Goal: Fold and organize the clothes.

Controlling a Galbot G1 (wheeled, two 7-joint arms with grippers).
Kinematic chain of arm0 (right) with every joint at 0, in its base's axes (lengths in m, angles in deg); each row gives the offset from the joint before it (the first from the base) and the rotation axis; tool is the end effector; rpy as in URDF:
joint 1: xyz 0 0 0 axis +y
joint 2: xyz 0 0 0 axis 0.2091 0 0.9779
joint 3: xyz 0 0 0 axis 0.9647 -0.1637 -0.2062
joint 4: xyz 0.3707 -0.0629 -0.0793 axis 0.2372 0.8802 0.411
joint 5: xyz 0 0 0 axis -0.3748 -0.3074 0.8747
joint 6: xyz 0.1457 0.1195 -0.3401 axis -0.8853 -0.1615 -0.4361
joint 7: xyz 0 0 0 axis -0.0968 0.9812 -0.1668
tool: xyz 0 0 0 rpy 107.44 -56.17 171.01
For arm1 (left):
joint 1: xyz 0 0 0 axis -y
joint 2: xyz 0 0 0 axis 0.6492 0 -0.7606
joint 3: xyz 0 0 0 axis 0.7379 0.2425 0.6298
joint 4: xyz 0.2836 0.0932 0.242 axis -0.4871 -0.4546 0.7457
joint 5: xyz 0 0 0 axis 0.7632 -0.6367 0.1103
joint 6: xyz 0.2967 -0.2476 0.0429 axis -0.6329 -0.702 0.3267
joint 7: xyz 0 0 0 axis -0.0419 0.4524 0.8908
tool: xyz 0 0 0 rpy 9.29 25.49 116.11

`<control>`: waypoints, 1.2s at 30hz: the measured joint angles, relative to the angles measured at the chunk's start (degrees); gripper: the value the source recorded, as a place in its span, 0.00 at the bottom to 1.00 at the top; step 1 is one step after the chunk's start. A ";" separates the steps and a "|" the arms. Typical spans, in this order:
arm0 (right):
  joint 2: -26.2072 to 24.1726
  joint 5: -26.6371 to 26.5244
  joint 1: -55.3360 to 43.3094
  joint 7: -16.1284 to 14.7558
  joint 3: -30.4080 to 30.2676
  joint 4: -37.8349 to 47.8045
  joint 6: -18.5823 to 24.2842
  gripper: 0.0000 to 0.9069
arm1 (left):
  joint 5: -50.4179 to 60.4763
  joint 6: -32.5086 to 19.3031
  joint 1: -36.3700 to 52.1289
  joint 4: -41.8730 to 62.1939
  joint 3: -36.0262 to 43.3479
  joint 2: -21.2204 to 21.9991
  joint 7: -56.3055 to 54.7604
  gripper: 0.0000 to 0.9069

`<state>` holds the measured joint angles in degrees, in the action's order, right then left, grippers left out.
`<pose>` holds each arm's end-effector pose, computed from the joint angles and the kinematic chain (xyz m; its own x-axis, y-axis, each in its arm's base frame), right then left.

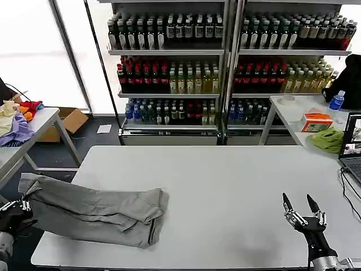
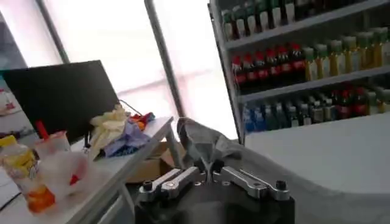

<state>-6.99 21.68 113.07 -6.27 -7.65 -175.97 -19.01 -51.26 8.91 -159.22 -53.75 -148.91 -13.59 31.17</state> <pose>0.1699 -0.1722 -0.3347 -0.9983 -0.0313 -0.0498 -0.0408 0.9784 0.2026 0.2117 0.2619 -0.2415 -0.9416 -0.2420 0.2342 -0.1839 0.9521 0.2443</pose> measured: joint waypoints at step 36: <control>2.05 1.99 1.03 -0.59 -1.60 2.47 1.51 1.00 | -15.61 7.15 7.66 -2.70 40.20 10.09 -16.25 1.00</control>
<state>-4.94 23.66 114.10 -6.86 -9.25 -173.50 -17.50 -66.88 16.05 -151.57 -56.45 -108.71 -3.50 14.91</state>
